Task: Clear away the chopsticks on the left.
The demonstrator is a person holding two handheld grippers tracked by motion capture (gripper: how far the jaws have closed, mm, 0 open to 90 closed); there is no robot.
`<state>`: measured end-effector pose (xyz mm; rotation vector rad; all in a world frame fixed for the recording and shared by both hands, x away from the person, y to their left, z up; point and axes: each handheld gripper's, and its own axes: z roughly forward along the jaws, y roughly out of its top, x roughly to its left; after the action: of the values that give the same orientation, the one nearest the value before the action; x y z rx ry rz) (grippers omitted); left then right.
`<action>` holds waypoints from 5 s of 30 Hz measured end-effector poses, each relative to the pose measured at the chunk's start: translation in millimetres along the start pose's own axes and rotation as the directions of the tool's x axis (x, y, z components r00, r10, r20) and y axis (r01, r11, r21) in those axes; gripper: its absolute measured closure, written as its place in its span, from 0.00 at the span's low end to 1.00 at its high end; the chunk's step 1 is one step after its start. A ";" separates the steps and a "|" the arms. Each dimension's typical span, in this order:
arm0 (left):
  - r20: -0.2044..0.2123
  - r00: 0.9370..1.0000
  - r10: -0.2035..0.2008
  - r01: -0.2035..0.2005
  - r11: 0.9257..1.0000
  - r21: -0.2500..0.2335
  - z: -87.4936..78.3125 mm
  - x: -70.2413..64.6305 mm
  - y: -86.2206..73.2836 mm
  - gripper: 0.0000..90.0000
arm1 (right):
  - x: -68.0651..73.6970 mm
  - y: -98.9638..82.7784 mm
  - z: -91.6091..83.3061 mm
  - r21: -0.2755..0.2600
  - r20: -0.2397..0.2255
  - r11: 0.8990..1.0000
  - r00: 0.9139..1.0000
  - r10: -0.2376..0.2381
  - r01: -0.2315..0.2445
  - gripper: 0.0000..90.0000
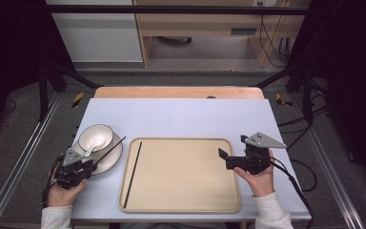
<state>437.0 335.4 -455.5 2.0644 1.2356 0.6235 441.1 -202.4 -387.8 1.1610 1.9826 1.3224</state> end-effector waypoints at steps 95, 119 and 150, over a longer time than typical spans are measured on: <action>0.011 0.984 -0.177 0.176 0.963 -0.202 -14.3 -142.4 36.7 0.95 | -1.2 1.1 -5.4 -0.015 0.013 1.000 1.000 0.002 -0.001 0.06; -0.030 0.959 -0.283 0.267 0.931 -0.248 3.3 -165.8 12.1 0.95 | -0.9 0.8 -3.7 -0.013 0.004 1.000 1.000 0.003 -0.003 0.06; -0.085 0.958 -0.272 0.259 0.956 -0.140 27.3 -173.0 1.5 0.95 | 0.6 -1.6 1.9 0.010 0.002 1.000 1.000 -0.006 0.006 0.07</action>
<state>379.4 172.6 -485.1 1.7404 1.4632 0.6707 441.6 -201.2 -389.9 1.1602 1.9924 1.3094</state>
